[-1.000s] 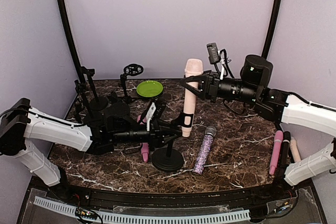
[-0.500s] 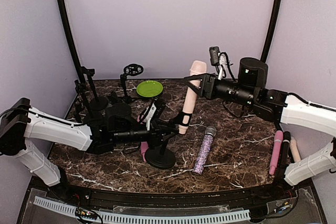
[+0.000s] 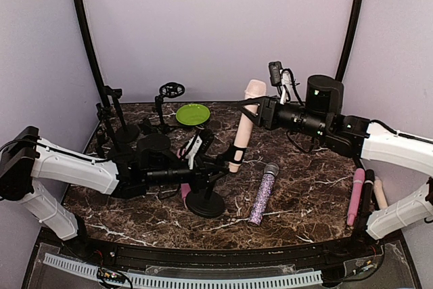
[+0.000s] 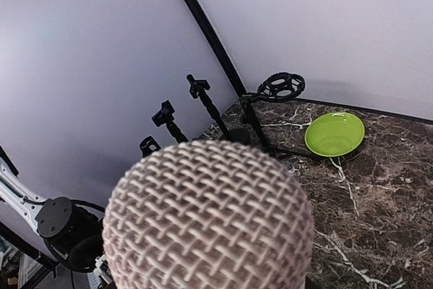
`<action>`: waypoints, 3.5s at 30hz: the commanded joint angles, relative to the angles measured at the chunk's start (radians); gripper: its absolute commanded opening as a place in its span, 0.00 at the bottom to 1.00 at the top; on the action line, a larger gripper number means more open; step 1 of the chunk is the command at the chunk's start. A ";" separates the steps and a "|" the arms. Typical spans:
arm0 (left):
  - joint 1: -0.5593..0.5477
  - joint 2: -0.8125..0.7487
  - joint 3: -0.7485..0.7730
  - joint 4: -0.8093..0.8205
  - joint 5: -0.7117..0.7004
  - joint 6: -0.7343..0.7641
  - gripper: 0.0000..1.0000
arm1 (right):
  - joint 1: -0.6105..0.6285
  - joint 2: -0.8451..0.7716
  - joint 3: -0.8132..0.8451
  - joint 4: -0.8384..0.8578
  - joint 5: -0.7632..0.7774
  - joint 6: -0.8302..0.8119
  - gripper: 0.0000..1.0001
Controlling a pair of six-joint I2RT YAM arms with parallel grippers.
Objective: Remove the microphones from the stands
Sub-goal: Remove the microphone from the microphone stand, then place the microphone stand at the center of the board.
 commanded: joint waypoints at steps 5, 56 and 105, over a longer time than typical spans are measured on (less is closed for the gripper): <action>0.033 -0.027 0.003 -0.038 0.157 -0.015 0.00 | -0.044 -0.051 0.019 0.188 -0.131 -0.133 0.01; 0.087 0.045 0.084 0.052 0.052 -0.011 0.00 | -0.149 -0.153 0.017 -0.096 0.176 -0.098 0.00; 0.333 0.445 0.214 0.472 0.172 0.059 0.31 | -0.264 -0.226 -0.437 -0.219 0.151 0.212 0.00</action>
